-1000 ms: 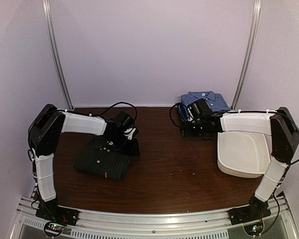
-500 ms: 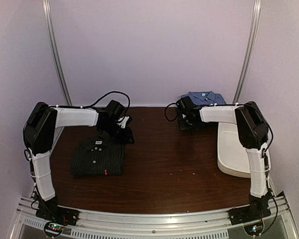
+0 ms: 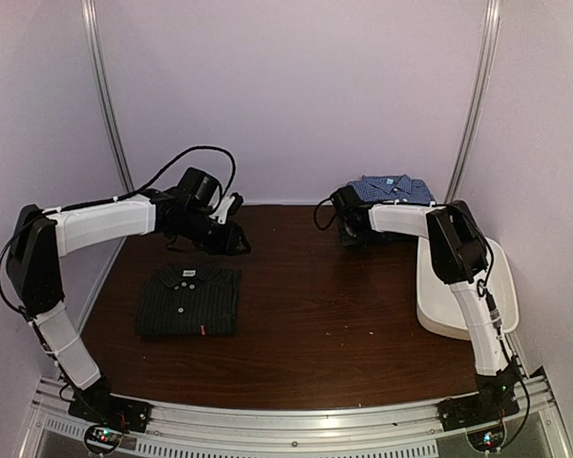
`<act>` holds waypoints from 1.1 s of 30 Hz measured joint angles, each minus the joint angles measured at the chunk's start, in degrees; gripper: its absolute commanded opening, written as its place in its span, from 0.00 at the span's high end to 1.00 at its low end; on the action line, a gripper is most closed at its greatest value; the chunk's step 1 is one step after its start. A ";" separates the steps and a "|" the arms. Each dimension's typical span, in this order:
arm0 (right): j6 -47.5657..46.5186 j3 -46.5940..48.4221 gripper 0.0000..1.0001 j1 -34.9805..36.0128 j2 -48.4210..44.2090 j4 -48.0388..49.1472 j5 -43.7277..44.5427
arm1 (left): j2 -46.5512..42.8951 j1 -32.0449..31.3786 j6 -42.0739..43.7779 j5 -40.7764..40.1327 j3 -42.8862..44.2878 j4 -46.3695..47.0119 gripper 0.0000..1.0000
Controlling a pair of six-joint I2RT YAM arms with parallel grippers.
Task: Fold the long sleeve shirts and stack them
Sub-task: Move the square-folded shirt to the center of the board.
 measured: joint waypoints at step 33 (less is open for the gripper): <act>5.29 -6.34 1.00 13.38 -7.04 -3.23 -16.04 | -26.95 1.66 -15.74 -21.46 -26.14 -0.33 0.62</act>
